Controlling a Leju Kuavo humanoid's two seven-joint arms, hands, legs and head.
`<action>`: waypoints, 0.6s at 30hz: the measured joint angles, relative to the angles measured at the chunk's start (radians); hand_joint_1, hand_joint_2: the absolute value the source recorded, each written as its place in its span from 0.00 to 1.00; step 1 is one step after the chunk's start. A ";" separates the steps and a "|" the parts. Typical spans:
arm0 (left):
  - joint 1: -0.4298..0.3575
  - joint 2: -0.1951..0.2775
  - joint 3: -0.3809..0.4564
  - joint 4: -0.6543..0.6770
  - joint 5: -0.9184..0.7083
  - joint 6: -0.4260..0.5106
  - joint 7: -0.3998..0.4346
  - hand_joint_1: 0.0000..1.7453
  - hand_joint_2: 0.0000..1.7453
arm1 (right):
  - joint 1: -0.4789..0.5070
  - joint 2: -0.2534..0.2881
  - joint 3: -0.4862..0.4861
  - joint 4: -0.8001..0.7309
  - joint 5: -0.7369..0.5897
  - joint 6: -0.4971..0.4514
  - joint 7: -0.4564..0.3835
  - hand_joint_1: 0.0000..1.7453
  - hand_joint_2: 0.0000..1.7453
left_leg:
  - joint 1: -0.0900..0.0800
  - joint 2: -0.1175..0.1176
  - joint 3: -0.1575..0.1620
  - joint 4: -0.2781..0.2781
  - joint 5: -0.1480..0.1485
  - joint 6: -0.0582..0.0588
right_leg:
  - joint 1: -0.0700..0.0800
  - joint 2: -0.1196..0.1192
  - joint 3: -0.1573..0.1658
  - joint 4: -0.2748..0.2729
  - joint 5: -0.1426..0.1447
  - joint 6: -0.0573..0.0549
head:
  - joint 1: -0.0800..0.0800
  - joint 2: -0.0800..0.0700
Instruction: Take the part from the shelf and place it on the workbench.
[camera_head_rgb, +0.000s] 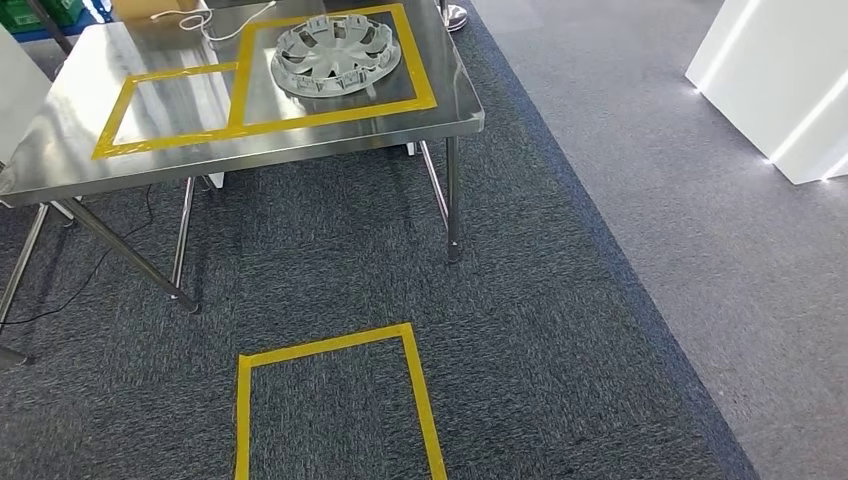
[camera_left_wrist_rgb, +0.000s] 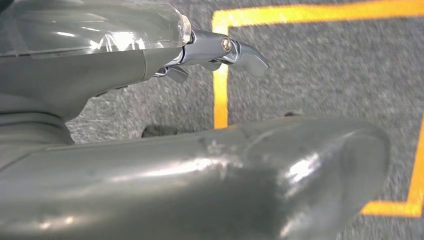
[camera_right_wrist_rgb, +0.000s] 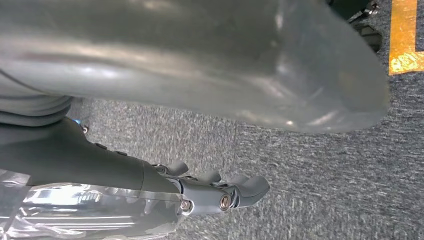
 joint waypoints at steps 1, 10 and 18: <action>0.000 0.001 -0.001 0.000 -0.001 -0.001 -0.004 0.00 0.00 | -0.001 0.004 -0.001 0.000 0.002 0.001 0.000 0.00 0.00 | -0.001 -0.014 0.037 -0.065 0.018 0.010 | 0.001 0.007 -0.001 -0.001 0.003 0.003 | 0.001 0.000; 0.002 0.007 -0.015 0.001 -0.006 -0.008 -0.017 0.00 0.00 | -0.007 0.013 -0.025 0.003 0.007 0.006 -0.002 0.00 0.00 | -0.003 0.019 0.084 -0.191 0.061 0.050 | -0.005 -0.019 -0.098 0.166 -0.086 0.044 | 0.006 0.000; 0.002 0.005 -0.021 0.002 -0.010 -0.008 -0.022 0.00 0.00 | -0.006 0.013 -0.031 0.004 0.008 0.008 -0.003 0.00 0.00 | -0.008 0.071 0.057 -0.130 0.030 0.021 | -0.001 -0.069 -0.019 0.010 0.008 0.037 | 0.004 0.000</action>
